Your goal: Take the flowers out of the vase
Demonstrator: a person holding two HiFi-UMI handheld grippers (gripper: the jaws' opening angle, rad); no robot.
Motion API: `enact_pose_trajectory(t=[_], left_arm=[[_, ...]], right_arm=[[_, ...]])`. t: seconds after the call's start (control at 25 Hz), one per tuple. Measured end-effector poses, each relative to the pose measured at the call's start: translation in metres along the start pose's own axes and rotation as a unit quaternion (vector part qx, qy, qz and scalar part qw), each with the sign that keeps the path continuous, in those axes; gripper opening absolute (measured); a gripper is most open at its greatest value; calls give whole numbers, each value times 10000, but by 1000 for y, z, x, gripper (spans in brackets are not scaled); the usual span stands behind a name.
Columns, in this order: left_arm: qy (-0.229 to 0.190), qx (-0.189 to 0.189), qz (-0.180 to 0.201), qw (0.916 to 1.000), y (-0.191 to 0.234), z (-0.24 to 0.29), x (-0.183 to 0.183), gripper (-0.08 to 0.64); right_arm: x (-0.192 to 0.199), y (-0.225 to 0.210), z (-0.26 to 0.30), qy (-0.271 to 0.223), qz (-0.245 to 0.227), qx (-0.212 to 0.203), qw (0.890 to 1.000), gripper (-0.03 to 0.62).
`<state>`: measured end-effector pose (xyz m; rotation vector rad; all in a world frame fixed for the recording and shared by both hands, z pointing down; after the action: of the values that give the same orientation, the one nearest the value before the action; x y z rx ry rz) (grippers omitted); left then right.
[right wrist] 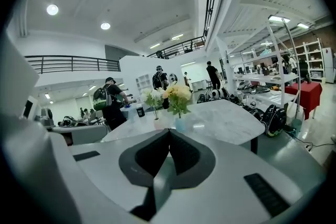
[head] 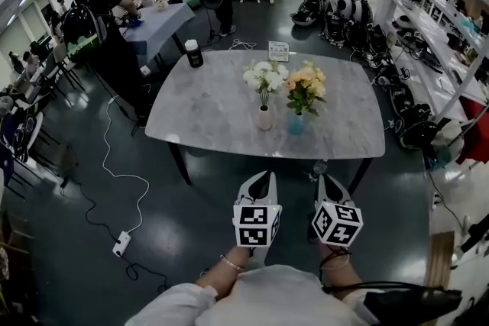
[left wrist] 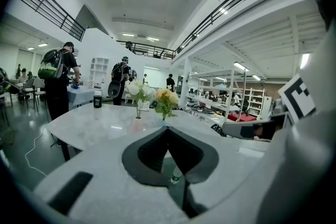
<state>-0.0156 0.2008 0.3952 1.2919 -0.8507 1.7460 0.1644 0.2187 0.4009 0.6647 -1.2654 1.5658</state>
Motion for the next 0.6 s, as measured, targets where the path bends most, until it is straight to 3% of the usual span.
enact_pose_trajectory(t=[0.6], left_arm=[[-125,450,-10,9989,57,129,-47,-2]], right_arm=[[-72,8,123,-232,-93,193,9995,6]])
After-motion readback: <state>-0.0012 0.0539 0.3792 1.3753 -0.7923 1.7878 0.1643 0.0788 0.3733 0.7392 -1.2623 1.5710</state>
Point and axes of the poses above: the fingertips, and each gripper's own axes: z forward along the fingers, y to its left, x out of its underside, the point moved 6 cm from there along -z, backward along the fingers, and after that the axes turned 12 degrees about z, right-handed, at the moved point
